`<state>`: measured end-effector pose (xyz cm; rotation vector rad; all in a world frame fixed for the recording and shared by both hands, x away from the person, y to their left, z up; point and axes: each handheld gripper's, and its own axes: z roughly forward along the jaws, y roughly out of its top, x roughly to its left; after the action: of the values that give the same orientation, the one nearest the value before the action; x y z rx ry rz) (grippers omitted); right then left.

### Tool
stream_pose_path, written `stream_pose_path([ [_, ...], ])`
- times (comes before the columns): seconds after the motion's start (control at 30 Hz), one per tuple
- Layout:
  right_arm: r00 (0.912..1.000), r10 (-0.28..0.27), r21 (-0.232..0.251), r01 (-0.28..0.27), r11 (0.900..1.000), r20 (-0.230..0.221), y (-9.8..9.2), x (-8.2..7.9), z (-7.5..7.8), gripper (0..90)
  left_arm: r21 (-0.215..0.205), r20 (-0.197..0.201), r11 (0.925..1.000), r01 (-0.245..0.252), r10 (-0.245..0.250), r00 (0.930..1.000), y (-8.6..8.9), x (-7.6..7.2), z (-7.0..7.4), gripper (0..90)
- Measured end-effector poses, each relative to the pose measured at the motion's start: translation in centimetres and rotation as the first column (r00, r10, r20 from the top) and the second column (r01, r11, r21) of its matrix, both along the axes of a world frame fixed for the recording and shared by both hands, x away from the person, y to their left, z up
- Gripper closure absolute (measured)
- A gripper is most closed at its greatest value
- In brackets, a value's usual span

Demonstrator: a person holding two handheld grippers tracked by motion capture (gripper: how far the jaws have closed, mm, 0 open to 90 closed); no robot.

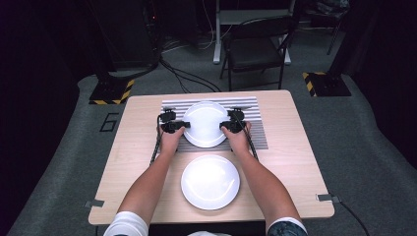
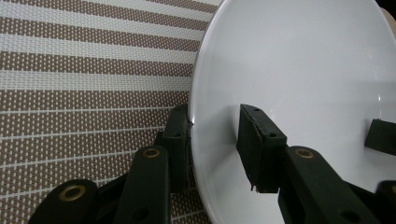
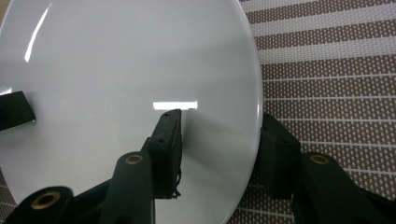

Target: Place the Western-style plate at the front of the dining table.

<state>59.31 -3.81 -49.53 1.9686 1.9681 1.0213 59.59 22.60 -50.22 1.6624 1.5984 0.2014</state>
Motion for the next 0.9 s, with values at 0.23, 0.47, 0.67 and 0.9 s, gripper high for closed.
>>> stream_pose_path([
  [0.23, 0.9999, -0.011, 0.02, 0.011, 1.0, -0.012, -0.18, 0.28, -0.46, 54.9, -0.005, 0.0, 1.0, 0.003, -0.003, 1.0, -0.06, 0.21, -0.3, 64.1],
  [0.47, 0.9993, -0.03, 0.042, 0.031, 0.999, -0.024, -0.51, 0.49, -0.65, 54.9, 0.006, 0.003, 0.9999, 0.009, -0.009, 1.0, -0.39, 0.31, -0.16, 64.4],
  [0.67, 0.9984, -0.046, 0.051, 0.048, 0.998, -0.031, -0.69, 0.59, -0.67, 54.9, 0.012, 0.005, 0.9998, 0.014, -0.014, 0.9999, -0.57, 0.46, -0.11, 64.3],
  [0.9, 0.999, -0.036, 0.039, 0.037, 0.999, -0.027, -0.39, 0.52, -0.78, 54.1, 0.014, -0.006, 0.9999, 0.007, -0.006, 1.0, -0.44, 0.71, -0.39, 62.9],
])
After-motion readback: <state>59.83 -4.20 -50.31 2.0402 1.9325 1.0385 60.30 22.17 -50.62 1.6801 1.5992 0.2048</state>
